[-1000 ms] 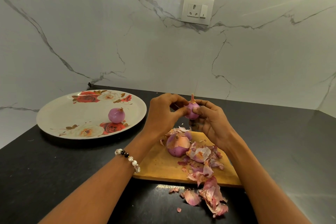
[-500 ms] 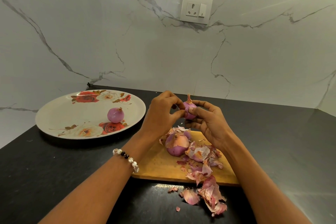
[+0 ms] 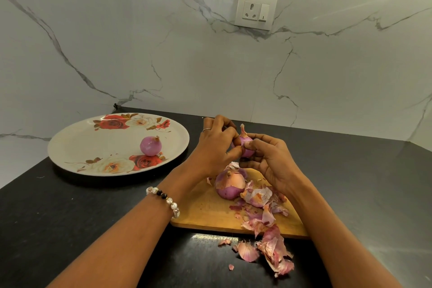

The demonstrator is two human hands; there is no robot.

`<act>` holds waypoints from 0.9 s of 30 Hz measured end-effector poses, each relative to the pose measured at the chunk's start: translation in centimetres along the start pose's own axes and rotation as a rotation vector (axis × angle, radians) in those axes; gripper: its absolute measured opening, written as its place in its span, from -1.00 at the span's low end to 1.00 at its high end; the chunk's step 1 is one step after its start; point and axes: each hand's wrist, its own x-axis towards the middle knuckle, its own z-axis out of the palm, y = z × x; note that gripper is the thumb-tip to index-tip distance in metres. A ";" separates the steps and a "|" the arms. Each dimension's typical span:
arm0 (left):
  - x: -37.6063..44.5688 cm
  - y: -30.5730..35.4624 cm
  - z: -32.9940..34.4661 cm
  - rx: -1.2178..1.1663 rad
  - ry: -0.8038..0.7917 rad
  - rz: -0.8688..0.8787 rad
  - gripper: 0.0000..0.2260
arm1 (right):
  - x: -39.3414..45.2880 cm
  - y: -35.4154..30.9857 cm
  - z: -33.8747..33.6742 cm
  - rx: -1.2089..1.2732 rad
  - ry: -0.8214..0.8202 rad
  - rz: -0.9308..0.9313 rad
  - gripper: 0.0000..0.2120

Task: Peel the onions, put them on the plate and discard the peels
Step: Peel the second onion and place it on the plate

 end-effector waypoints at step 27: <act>-0.2 0.9 -1.8 -0.315 -0.022 0.031 -0.84 | 0.0 -0.6 0.1 0.231 0.125 0.020 -0.80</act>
